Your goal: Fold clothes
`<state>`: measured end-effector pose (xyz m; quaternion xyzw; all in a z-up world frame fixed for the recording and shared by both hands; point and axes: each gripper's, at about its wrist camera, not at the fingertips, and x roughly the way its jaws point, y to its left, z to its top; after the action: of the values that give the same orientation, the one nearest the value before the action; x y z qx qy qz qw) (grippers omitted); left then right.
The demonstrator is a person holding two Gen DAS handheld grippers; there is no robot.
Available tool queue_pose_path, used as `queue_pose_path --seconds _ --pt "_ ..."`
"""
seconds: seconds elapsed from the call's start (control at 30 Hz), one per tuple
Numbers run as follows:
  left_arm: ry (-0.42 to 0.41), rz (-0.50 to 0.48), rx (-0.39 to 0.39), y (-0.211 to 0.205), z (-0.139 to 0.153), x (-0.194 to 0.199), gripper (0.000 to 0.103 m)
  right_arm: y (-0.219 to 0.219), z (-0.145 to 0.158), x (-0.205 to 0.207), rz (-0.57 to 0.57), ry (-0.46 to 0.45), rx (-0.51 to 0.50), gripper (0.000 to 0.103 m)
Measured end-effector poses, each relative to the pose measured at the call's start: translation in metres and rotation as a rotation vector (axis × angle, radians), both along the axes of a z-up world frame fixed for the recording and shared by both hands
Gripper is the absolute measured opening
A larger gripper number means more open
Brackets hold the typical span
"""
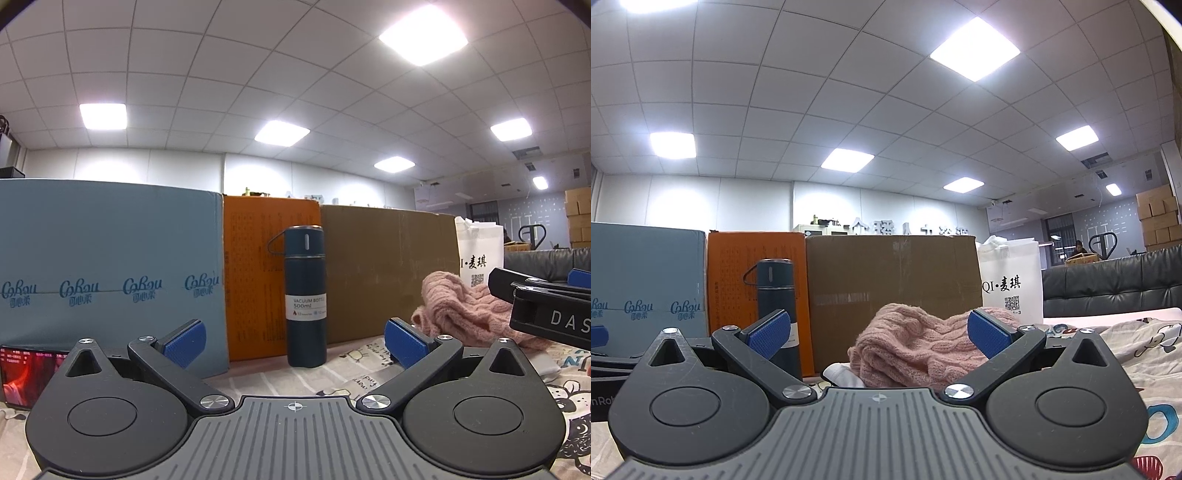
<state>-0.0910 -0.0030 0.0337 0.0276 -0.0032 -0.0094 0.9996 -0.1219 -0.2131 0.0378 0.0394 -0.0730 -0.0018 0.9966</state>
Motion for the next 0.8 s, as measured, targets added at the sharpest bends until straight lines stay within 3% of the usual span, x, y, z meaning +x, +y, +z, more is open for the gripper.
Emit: queue_pose_path --seconds 0.8 --pt "0.011 -0.004 -0.005 0.0008 -0.0004 0.0002 0.103 -0.0003 -0.0003 -0.0007 0.001 0.002 0.002 0.103"
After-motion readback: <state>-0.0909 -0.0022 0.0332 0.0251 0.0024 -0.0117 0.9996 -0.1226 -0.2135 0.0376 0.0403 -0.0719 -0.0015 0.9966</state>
